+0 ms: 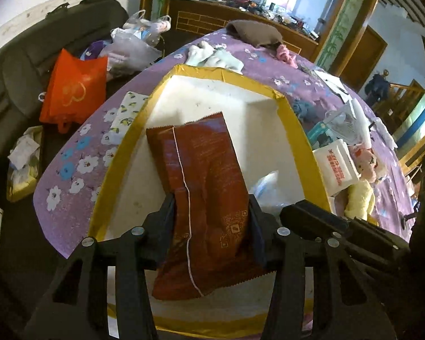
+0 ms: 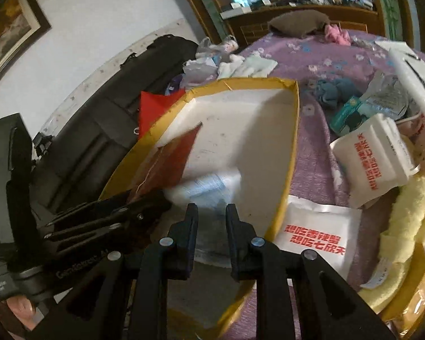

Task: Organize soft objects
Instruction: 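Carry both packets over the yellow-rimmed tray and open both grippers, then grasp the yellow padded pouch with right gripper while left approaches the yellow towel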

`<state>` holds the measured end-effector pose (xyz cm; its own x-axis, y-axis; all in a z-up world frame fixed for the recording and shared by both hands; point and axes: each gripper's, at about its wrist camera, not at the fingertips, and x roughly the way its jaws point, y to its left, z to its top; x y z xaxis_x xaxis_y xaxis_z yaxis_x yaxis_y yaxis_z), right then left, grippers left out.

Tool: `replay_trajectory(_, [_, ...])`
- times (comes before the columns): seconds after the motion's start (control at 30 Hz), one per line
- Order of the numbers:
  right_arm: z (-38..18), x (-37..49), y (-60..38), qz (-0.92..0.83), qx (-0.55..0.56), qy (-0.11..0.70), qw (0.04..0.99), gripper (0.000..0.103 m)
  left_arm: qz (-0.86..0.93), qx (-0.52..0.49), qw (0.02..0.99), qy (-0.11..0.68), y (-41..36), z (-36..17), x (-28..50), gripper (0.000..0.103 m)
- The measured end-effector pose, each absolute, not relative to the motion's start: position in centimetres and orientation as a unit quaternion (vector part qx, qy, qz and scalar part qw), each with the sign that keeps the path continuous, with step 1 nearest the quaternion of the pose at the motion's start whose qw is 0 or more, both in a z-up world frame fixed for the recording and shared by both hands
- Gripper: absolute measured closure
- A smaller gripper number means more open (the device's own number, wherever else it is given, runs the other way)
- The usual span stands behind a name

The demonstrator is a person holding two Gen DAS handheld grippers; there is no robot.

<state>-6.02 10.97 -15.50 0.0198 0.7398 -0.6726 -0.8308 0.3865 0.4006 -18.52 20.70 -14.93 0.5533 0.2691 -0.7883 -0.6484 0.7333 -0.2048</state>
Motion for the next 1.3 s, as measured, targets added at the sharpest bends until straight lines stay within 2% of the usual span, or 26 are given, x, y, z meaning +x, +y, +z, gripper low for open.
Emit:
replay_trajectory(0.07, [-15.5,-6.1,10.1,0.554,-0.042,0.425,0.715,0.069,0.260,-0.268,0.848,0.375,20.8,-15.1,-19.1,0.048])
replay_trajectory(0.13, [-15.3,-6.1,9.1,0.581,-0.015,0.413,0.701,0.042,0.252,-0.315,0.847,0.346,21.3,-15.3,-20.2,0.041])
replay_trajectory(0.17, [-15.1,-6.3,8.5,0.583,-0.008,0.404,0.705,0.037,0.252,-0.331,0.846,0.333,21.4,-15.3,-20.5,0.038])
replay_trajectory(0.27, [-14.2,-7.0,7.5,0.586,-0.006,0.379,0.716,0.023,0.254,-0.333,0.853,0.312,20.9,-14.5,-20.9,0.038])
replay_trajectory(0.43, [-13.7,-6.5,4.4,0.582,0.001,0.370,0.724,0.020,0.222,-0.293,0.880,0.300,18.0,-12.4,-20.1,0.038])
replay_trajectory(0.63, [-14.9,-4.2,-0.3,0.533,0.007,0.422,0.734,0.019,0.261,-0.256,0.873,0.322,14.4,-12.0,-18.0,0.038])
replay_trajectory(0.77, [-14.6,-3.8,-3.9,0.537,0.024,0.406,0.739,0.019,0.282,-0.244,0.871,0.319,12.5,-12.2,-17.1,0.038])
replay_trajectory(0.9, [-14.9,-2.9,-5.8,0.559,0.023,0.380,0.737,0.019,0.224,-0.235,0.874,0.362,10.6,-12.7,-15.5,0.038])
replay_trajectory(1.13, [-16.9,0.3,-7.9,0.474,0.028,0.399,0.785,0.019,0.121,-0.189,0.898,0.379,6.2,-12.4,-13.6,0.038])
replay_trajectory(1.3, [-17.9,1.1,-8.5,0.456,0.028,0.415,0.787,0.019,0.081,-0.209,0.880,0.418,6.1,-13.8,-11.0,0.038])
